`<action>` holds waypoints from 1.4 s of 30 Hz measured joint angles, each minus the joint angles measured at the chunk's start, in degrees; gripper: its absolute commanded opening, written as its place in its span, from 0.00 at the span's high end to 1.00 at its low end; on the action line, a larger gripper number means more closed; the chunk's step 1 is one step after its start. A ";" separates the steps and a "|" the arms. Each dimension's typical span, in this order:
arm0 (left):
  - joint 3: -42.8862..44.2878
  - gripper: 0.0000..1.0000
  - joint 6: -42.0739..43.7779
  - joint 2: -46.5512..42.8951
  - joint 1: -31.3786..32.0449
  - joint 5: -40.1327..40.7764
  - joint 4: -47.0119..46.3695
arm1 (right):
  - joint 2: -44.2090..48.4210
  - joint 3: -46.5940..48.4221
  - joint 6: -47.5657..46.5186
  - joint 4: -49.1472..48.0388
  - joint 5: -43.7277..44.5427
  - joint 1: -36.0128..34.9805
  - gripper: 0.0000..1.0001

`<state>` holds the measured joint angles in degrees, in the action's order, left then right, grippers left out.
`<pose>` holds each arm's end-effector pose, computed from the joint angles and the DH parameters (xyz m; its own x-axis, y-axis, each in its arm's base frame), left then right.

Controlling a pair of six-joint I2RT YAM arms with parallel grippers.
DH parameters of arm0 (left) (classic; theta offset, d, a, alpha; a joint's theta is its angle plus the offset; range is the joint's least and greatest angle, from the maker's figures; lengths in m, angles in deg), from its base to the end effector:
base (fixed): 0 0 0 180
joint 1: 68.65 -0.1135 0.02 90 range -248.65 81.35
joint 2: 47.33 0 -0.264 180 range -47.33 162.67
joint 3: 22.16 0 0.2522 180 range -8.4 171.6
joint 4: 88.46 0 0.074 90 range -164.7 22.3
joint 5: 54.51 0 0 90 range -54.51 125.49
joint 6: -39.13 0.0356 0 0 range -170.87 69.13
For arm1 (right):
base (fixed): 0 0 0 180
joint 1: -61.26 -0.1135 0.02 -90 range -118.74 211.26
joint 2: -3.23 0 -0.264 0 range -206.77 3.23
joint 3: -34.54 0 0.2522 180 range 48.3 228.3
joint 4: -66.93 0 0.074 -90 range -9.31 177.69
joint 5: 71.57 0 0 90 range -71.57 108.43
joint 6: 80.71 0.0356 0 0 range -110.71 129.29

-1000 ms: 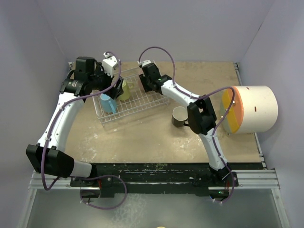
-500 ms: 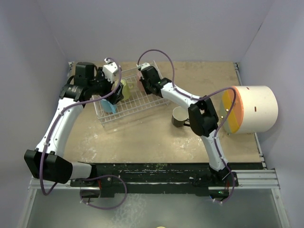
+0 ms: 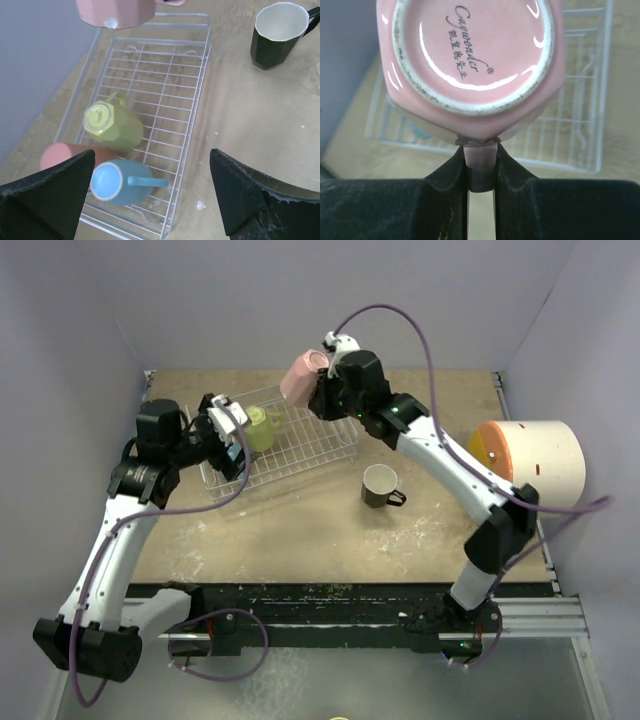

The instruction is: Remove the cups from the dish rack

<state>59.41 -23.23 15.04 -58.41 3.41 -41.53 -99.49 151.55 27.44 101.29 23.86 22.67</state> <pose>0.2209 -0.0591 0.3819 -0.1211 0.4213 -0.8988 0.7557 0.6262 0.1917 0.3345 0.2627 0.3957 -0.4267 0.0563 -0.9027 -0.4405 0.8588 0.2617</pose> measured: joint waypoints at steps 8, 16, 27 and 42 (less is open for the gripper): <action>-5.46 0.01 12.24 -12.90 0.15 -4.37 -7.45 | 22.40 -23.43 19.30 -7.45 -18.64 -0.33 1.00; -4.46 0.05 28.24 -18.18 1.57 -12.17 -3.76 | 30.14 -39.04 39.21 -19.89 -30.69 -2.40 1.00; -5.49 0.15 35.41 -24.00 1.57 -16.92 -4.20 | 26.60 -39.08 53.79 -37.53 -36.11 -10.97 1.00; -4.83 1.00 42.16 -26.60 1.49 -17.16 -0.98 | 20.59 -41.46 66.49 -55.28 -36.26 -20.76 1.00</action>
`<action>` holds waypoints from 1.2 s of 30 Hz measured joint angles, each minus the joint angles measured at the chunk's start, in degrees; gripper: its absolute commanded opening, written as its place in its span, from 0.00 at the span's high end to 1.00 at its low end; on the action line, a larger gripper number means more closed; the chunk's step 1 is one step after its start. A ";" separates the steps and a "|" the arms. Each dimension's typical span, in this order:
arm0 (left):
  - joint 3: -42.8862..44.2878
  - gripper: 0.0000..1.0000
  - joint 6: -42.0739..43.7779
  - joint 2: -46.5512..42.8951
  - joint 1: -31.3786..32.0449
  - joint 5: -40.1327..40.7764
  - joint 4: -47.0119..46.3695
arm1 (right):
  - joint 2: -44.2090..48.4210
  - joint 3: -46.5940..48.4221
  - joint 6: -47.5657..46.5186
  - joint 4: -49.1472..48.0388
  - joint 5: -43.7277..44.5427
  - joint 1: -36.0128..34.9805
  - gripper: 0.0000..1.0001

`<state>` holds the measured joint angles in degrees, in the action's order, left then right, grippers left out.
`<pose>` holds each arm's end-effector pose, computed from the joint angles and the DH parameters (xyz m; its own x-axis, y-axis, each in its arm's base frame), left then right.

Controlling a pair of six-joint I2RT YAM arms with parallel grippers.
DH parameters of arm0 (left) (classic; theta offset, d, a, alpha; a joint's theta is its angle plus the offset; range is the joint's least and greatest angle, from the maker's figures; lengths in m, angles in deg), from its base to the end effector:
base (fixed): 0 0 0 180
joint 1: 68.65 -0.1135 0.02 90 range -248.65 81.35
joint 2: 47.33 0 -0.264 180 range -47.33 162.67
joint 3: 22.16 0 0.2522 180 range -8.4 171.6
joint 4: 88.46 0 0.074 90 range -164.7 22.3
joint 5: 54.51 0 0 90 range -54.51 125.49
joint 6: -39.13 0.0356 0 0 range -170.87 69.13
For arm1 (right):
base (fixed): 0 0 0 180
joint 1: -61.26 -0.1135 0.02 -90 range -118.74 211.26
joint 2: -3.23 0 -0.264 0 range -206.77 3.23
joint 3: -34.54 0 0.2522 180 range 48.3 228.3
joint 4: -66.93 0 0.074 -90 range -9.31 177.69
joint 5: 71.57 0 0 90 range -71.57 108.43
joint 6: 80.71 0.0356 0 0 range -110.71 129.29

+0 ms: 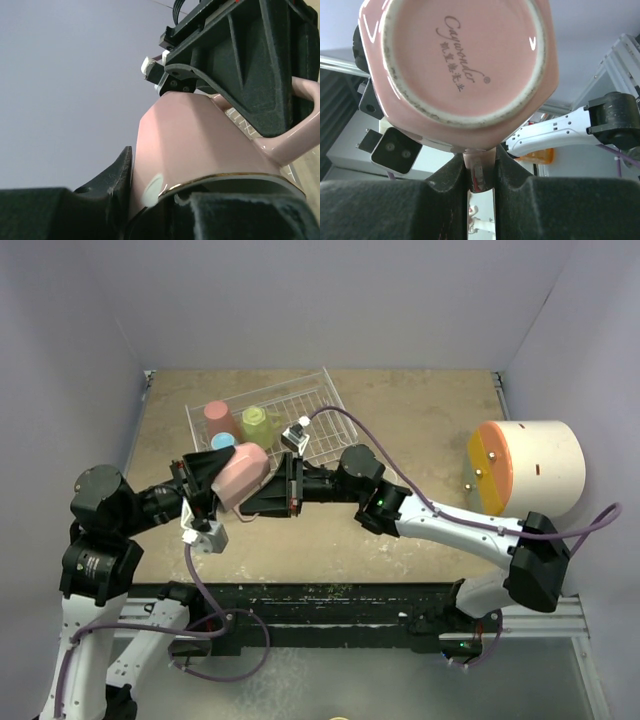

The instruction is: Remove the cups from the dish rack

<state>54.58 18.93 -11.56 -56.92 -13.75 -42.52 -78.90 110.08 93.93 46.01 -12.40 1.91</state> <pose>0.0857 -0.0453 0.4248 0.7887 0.4620 -0.4056 0.3806 0.1512 0.9123 0.1554 0.2981 0.3720 -0.9757 0.0304 -0.2168 -0.2183 -0.2110 0.9528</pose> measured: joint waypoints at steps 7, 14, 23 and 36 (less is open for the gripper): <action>2.45 1.00 -0.85 -0.11 0.09 0.26 3.48 | -0.04 -0.22 0.85 -0.50 -0.39 -0.59 0.55; 10.43 1.00 -2.67 8.79 0.33 1.49 21.55 | 5.68 -2.60 -7.15 9.94 -0.20 4.00 0.41; 21.05 1.00 -1.70 25.97 0.35 3.32 43.36 | 16.37 0.31 -22.62 32.22 4.81 17.90 0.22; 26.97 1.00 -11.02 34.82 15.28 9.79 48.17 | 18.95 13.42 -40.79 59.84 21.53 25.66 0.19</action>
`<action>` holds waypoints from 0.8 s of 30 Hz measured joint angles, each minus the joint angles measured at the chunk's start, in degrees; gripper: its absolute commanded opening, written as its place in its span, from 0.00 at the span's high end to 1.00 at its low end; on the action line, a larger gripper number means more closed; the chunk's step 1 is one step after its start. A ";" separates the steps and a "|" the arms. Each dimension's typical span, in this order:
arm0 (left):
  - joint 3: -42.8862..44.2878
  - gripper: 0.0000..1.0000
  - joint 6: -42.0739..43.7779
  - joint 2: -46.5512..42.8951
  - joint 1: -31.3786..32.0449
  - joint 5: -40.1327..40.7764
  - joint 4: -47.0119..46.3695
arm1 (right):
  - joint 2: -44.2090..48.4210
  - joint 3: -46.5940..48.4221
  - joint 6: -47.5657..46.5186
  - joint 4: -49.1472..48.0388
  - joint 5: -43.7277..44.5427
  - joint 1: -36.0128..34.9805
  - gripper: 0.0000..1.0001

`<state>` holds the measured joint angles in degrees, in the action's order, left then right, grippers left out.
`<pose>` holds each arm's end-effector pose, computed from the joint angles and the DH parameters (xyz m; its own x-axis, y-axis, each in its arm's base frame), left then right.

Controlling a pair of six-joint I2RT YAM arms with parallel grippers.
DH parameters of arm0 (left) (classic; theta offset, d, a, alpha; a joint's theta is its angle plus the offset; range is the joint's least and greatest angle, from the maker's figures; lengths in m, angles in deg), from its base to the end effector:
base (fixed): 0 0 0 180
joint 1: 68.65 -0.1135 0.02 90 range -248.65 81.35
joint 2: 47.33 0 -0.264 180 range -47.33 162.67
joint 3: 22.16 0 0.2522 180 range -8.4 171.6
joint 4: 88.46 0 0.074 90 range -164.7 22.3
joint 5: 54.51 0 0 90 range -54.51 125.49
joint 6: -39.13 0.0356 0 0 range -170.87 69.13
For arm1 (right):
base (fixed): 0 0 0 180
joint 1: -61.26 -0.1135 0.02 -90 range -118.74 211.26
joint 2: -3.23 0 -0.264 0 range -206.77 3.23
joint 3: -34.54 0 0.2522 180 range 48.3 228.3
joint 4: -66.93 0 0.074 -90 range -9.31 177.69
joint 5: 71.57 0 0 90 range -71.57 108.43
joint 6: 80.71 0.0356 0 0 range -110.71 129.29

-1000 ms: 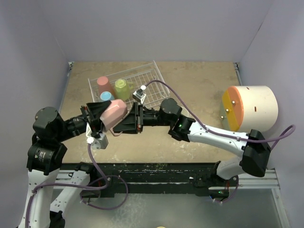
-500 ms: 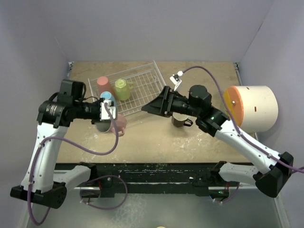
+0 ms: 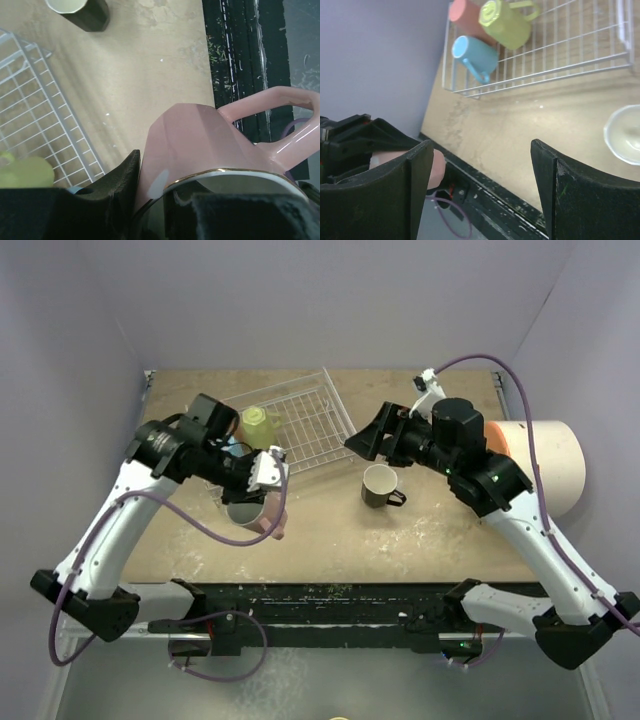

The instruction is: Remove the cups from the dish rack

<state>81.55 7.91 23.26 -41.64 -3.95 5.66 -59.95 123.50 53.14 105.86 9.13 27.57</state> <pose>0.1614 -0.1077 0.4115 0.1307 0.6747 -0.7264 0.9904 -0.0555 0.1266 0.1917 0.1347 0.4340 -0.6064 0.4174 -0.6768 -0.3581 0.6166 0.7011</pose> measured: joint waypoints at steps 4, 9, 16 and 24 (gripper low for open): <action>0.70 1.00 -4.24 5.53 5.31 3.10 -1.14 | 0.96 2.05 -2.34 5.27 5.22 0.13 0.19; 0.68 1.00 -8.33 10.95 13.22 6.84 -6.19 | 2.03 4.42 -3.52 10.73 11.37 0.72 0.18; 2.93 1.00 -10.19 21.88 20.02 9.05 -8.79 | 4.52 5.79 -3.34 18.67 18.47 1.14 0.16; 5.81 1.00 -10.23 35.34 20.55 12.96 -13.77 | 10.03 5.84 -2.25 26.80 24.46 1.14 0.14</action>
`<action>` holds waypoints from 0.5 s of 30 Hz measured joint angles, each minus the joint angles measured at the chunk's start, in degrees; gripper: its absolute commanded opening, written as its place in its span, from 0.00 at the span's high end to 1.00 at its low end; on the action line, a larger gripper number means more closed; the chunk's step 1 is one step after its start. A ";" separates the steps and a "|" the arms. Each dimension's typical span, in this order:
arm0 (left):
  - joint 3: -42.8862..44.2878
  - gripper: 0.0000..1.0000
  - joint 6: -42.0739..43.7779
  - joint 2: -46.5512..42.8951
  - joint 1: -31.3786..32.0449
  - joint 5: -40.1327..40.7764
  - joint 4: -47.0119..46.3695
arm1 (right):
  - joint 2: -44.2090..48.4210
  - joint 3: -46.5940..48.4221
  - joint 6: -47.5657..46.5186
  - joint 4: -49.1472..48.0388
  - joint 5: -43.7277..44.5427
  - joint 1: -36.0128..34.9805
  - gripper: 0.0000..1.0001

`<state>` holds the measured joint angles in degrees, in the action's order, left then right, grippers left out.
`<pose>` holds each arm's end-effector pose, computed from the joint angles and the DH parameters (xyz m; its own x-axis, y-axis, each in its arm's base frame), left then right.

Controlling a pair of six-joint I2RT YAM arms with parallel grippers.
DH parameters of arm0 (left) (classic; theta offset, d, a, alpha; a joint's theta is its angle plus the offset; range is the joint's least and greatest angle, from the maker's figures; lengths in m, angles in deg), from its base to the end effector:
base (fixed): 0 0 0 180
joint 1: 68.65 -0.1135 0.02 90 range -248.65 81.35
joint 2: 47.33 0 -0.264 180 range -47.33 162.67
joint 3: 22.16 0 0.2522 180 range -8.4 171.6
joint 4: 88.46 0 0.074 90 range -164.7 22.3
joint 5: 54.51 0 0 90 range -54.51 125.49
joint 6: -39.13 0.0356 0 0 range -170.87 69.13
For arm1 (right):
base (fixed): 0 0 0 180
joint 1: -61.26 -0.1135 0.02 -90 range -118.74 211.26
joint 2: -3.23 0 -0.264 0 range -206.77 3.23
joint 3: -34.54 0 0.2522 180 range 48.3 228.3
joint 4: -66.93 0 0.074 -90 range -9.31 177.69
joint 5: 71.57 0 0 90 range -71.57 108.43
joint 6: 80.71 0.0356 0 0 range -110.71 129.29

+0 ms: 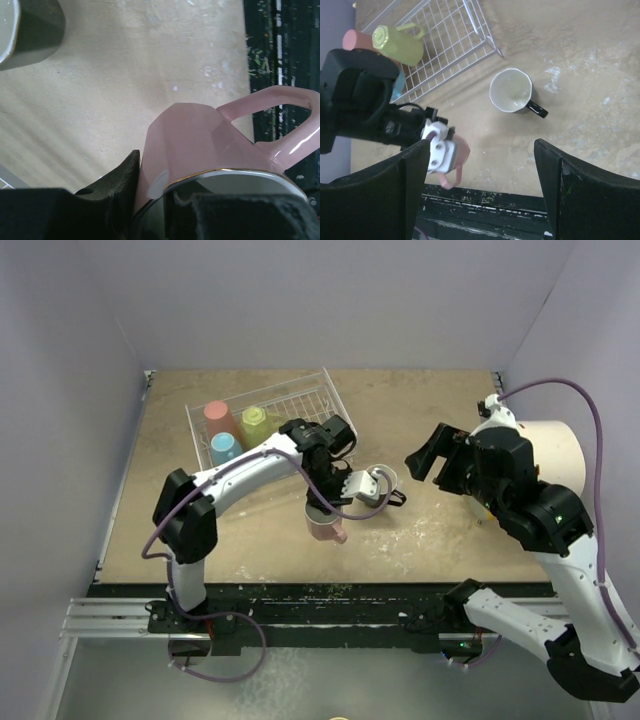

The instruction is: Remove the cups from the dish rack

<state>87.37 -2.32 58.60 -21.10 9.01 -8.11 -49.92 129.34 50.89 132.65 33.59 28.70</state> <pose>0.2370 -0.2826 0.2802 0.1118 0.8717 -0.4770 0.9753 -0.1883 -0.1155 0.1306 0.0724 0.4482 -0.4683 0.4613 -0.7536 -0.0097 0.8502 0.5264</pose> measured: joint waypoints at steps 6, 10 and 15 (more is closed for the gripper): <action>0.72 1.00 -2.12 6.19 0.17 3.67 -6.84 | 0.20 0.83 0.63 3.19 1.29 0.00 0.14; 0.61 1.00 -3.04 8.33 0.22 6.47 -11.23 | -0.98 2.32 0.66 4.26 1.88 0.00 0.13; 1.60 1.00 -4.09 12.83 0.22 7.87 -14.29 | -1.22 2.32 0.70 4.46 1.86 0.00 0.12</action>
<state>88.96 -6.40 71.43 -20.88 16.88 -22.41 -51.14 131.66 51.59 137.11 35.44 28.70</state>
